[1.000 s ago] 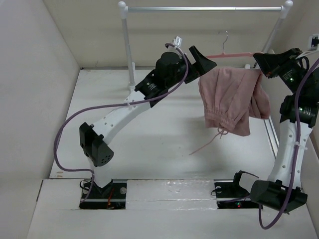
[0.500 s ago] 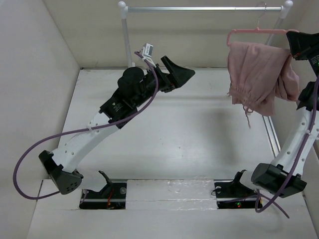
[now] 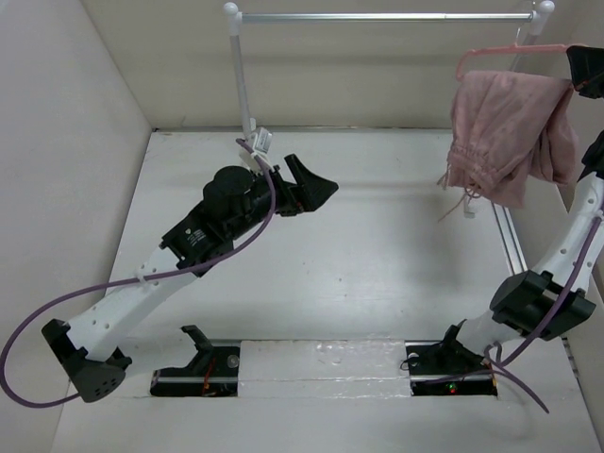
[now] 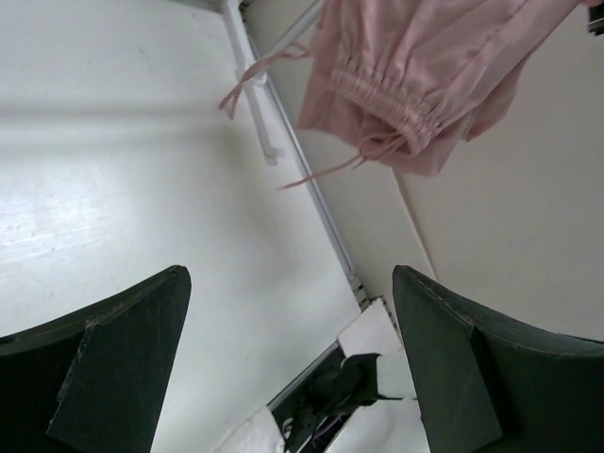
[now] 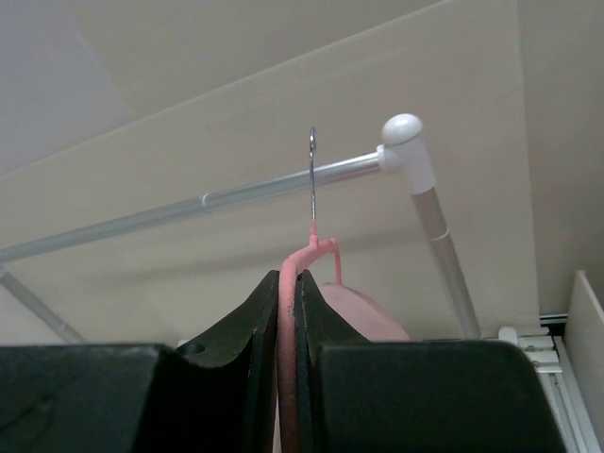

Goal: Place the trousers on the hanger
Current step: Place the hanger at the clothesline.

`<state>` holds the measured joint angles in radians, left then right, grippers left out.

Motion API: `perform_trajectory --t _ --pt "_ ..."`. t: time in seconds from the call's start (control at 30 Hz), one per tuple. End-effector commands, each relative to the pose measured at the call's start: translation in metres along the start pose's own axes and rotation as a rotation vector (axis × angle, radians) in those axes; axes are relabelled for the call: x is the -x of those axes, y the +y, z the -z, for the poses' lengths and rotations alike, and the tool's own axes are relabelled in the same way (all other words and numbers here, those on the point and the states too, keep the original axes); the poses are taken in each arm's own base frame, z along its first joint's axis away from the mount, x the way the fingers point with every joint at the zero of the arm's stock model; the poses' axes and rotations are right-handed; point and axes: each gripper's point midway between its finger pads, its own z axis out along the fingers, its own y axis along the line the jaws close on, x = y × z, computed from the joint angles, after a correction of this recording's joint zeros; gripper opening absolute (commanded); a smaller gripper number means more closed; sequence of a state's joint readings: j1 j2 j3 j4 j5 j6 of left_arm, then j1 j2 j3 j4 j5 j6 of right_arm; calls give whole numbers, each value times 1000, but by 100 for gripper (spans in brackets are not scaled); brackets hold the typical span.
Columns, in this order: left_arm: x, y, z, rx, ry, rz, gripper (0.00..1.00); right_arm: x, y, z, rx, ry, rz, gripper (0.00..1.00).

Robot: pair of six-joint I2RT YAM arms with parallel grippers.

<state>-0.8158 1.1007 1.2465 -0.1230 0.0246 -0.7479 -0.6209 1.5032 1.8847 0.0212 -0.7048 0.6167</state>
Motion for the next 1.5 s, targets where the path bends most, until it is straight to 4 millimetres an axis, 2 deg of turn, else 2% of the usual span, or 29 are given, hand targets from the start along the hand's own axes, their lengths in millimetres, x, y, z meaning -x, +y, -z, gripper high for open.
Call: perform_trajectory --t 0.0,0.13,0.23,0.43,0.7,0.8,0.83,0.87,0.93,1.1,1.17,1.27,1.4,1.43,1.47 --pt "-7 15 10 32 1 -10 83 55 26 6 37 -148 133 0" --pt "-23 31 9 68 44 -9 83 49 7 -4 13 -139 121 0" --pt "-26 36 9 85 51 -24 83 46 -6 -11 -4 -137 115 0" --pt "-32 43 7 108 75 -26 82 48 -17 -18 -18 -155 116 0" --pt "-37 46 4 114 84 -9 81 32 -9 -38 18 -157 104 0" --pt "-40 49 4 116 89 -1 81 21 -2 -46 27 -141 107 0" --pt "-43 50 4 117 94 1 81 17 -8 -46 5 -132 115 0" --pt "-43 51 4 120 93 2 81 13 -5 -47 8 -127 114 0" --pt "-44 51 4 120 94 3 81 10 -9 -44 -13 -129 119 0" --pt "-46 54 4 124 98 6 81 -13 -18 -36 -56 -95 130 0" --pt "-47 54 3 126 101 11 81 -13 -18 -31 -69 -100 144 0" --pt "-47 53 4 123 102 14 81 -19 -27 -25 -120 -93 172 0" --pt "-50 56 4 126 107 22 81 -25 -27 -20 -154 -74 209 0" --pt "-51 56 4 123 108 24 81 -29 -34 -17 -186 -67 219 0" --pt "-51 56 4 126 108 28 81 -33 -33 -17 -187 -61 222 0"
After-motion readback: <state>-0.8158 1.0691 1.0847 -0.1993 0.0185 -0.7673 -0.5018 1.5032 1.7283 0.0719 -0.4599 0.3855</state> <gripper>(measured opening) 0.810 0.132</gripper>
